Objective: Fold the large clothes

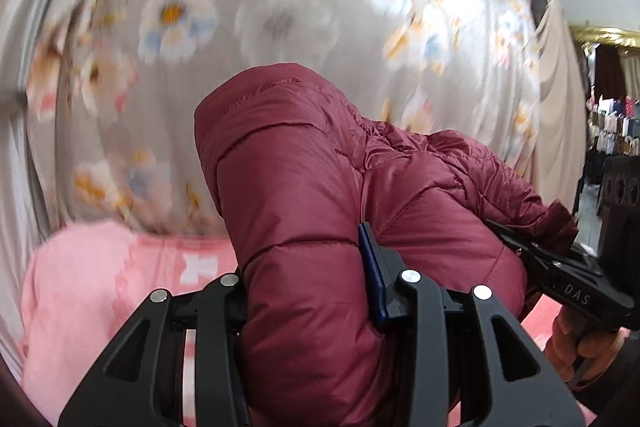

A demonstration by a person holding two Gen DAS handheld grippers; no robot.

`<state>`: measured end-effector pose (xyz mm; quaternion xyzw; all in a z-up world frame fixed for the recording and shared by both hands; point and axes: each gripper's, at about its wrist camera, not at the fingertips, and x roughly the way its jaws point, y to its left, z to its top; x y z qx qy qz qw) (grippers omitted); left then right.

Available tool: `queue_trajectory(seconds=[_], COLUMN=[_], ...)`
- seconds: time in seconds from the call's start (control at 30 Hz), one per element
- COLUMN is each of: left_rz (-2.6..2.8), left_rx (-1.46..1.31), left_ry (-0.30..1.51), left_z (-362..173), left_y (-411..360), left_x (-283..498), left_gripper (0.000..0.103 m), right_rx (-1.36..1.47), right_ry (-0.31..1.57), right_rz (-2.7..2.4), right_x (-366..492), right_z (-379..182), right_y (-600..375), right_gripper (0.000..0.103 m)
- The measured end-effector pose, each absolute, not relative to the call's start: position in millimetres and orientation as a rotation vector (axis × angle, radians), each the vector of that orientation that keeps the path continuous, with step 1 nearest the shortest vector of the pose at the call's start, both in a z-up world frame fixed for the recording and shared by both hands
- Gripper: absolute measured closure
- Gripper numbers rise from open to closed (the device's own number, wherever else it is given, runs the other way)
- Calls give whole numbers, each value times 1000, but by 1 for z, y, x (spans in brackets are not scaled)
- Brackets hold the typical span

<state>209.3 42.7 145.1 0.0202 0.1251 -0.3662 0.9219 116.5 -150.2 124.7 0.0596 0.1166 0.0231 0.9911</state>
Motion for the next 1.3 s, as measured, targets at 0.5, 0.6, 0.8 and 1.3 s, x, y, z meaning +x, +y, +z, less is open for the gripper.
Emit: queue_trajectory(seconds=[0.5, 0.6, 0.8, 1.3], left_rz=[-660, -655, -372, -44], left_rx=[72, 79, 213, 250], left_ry=[703, 783, 828, 894], left_z=[-56, -51, -13, 18], left_y=[29, 34, 58, -25], left_x=[304, 302, 288, 366], left_gripper=[56, 44, 10, 10], right_rx=[264, 296, 277, 230], right_ry=[656, 715, 752, 826], right_rz=[27, 25, -44, -229], right_x=[192, 184, 138, 271], right_z=[-61, -60, -26, 9], right_y=[-169, -177, -191, -181], right_gripper=[79, 71, 54, 94])
